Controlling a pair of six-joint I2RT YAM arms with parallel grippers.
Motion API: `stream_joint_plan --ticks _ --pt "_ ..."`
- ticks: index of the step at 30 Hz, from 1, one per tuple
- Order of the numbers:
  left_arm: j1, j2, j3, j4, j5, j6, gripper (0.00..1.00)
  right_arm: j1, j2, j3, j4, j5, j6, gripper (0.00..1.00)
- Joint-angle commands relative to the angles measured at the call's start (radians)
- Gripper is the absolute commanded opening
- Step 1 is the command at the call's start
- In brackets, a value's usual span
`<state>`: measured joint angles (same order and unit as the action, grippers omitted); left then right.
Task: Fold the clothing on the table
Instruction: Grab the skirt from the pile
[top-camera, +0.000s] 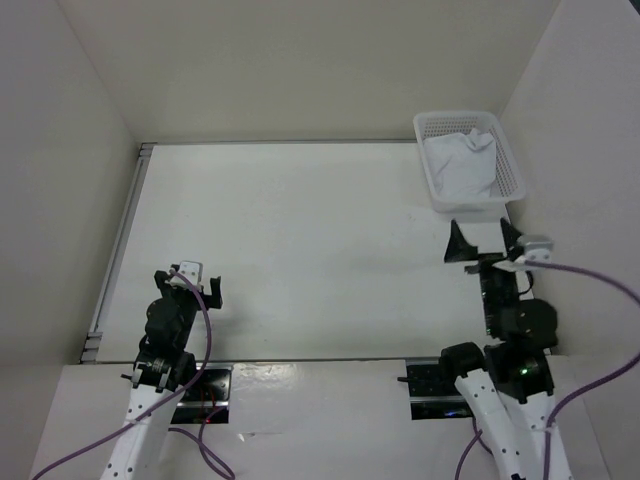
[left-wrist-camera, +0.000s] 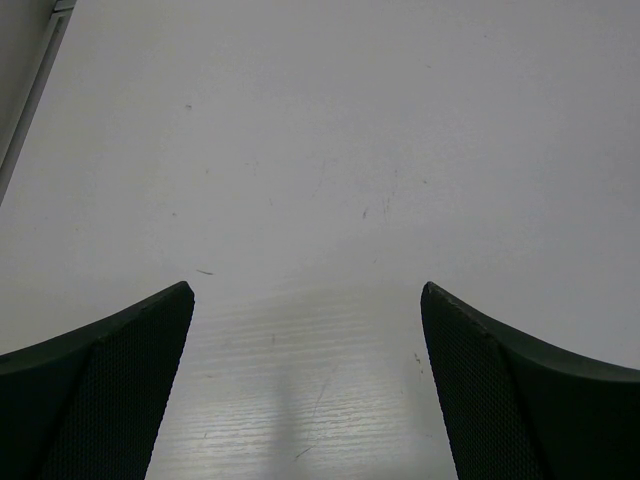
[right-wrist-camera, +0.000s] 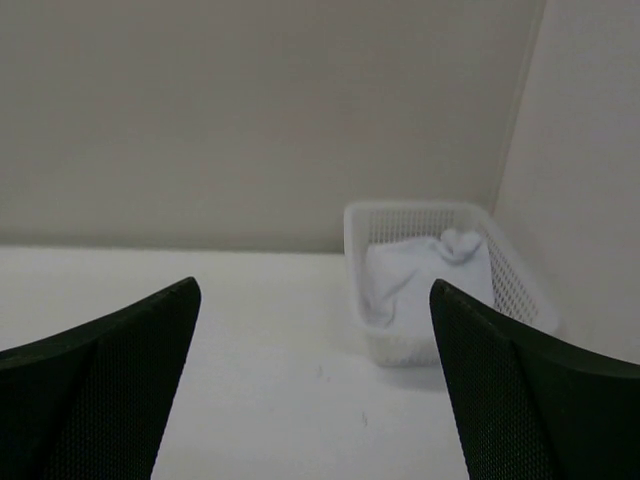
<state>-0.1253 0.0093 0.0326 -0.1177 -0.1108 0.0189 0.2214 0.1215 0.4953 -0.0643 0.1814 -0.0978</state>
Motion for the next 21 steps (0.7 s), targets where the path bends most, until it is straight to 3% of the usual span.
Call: stream_joint_plan --ticks 1,6,10,16,21 --pt "-0.004 -0.141 -0.031 0.024 -0.012 -0.017 1.00 -0.007 0.307 0.369 -0.116 0.093 0.117 0.99" --pt "-0.004 -0.141 -0.031 0.024 -0.012 -0.017 1.00 -0.007 0.604 0.665 -0.444 0.040 0.148 0.99" --pt "-0.004 -0.141 -0.031 0.024 -0.012 -0.017 1.00 -0.036 0.927 0.926 -0.740 -0.045 0.034 0.99" --pt "-0.004 -0.141 -0.031 0.024 -0.012 -0.017 1.00 -0.166 1.185 1.123 -0.738 -0.190 -0.077 0.99" --pt "-0.004 -0.141 -0.031 0.024 -0.012 -0.017 1.00 -0.238 1.391 1.200 -0.672 -0.181 -0.099 0.99"
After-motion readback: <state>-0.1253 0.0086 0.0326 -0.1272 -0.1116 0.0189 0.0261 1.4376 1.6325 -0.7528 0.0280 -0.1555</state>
